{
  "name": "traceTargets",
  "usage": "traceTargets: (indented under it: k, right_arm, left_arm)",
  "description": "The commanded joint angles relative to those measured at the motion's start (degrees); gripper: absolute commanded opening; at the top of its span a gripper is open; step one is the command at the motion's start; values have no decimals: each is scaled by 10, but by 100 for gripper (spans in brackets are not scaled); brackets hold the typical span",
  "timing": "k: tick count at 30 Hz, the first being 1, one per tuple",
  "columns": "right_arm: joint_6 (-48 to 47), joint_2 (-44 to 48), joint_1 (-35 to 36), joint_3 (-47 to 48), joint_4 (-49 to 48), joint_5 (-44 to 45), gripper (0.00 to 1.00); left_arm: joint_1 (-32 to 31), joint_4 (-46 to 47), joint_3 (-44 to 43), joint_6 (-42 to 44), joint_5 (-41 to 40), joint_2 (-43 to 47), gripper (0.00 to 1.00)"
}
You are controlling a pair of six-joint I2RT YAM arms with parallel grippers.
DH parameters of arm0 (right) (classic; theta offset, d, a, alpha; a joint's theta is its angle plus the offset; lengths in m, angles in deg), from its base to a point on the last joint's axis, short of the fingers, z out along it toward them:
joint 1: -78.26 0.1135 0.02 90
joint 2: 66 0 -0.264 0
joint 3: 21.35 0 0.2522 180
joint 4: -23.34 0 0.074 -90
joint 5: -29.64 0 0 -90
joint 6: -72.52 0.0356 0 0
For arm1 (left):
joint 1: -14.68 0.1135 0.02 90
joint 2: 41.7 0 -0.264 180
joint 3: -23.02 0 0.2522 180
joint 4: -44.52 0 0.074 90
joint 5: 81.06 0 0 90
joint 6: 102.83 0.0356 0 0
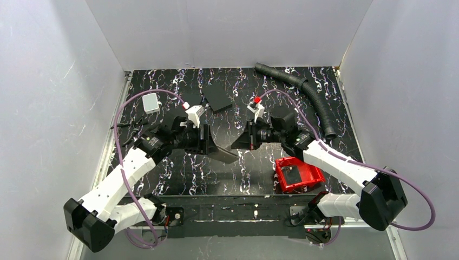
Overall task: Put the credit cards into the card holder
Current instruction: Place the card holder at the center of the board, then open the card holder at the center of the board.
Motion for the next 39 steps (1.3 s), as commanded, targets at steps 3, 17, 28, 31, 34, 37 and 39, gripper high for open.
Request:
traceTargets:
  k: [3, 17, 28, 31, 34, 37, 39]
  right_arm:
    - [78, -20, 0, -10, 12, 59, 1]
    - [139, -122, 3, -9, -15, 79, 1]
    - [201, -121, -23, -108, -105, 103, 1]
    - [202, -124, -38, -128, -118, 93, 1]
    - [168, -115, -51, -126, -83, 110, 1]
    - [120, -120, -59, -110, -34, 134, 1]
    - [84, -131, -61, -96, -4, 141, 1]
  left_arm:
    - [0, -29, 7, -50, -75, -25, 74]
    - [0, 36, 103, -155, -25, -32, 68]
    - [0, 134, 159, -197, 10, -107, 56]
    - [0, 149, 163, -199, 19, -121, 52]
    - [-1, 159, 170, -200, 13, -125, 50]
    - [-1, 174, 172, -203, 6, -137, 41]
    - [-1, 178, 169, -198, 3, -155, 31]
